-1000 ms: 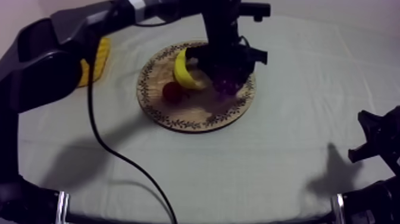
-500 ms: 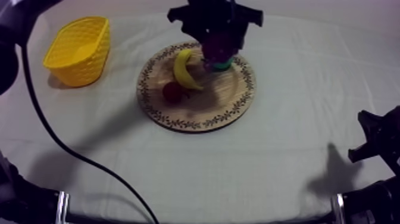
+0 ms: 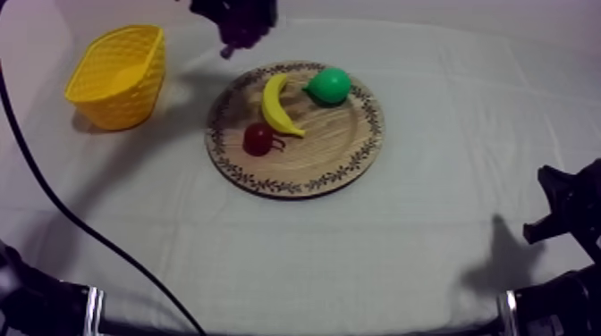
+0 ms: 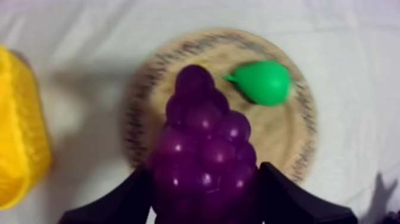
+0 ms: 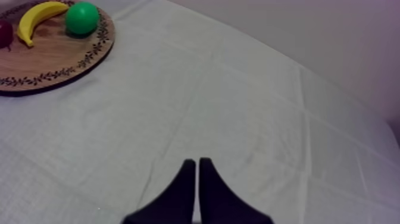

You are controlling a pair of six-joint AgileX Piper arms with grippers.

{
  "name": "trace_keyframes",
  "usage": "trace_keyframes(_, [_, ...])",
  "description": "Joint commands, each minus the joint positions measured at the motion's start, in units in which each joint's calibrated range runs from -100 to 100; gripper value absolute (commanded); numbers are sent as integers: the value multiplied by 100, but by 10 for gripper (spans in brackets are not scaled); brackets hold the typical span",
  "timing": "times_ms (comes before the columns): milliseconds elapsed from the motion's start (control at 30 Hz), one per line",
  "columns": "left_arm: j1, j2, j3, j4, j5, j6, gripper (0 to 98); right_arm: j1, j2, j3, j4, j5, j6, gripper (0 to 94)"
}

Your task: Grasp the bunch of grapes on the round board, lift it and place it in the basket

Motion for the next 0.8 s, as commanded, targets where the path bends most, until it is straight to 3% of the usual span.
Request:
trace_keyframes(0, [-366, -19, 96, -6, -21, -92, 572, -1, 0, 0, -1, -1, 1, 3])
trace_keyframes(433, [-1533, 7, 227, -37, -118, -519, 574, -1, 0, 0, -1, -1, 1, 3])
trace_keyframes(767, [-2058, 4, 295, -138, -118, -651, 573, -1, 0, 0, -1, -1, 1, 3])
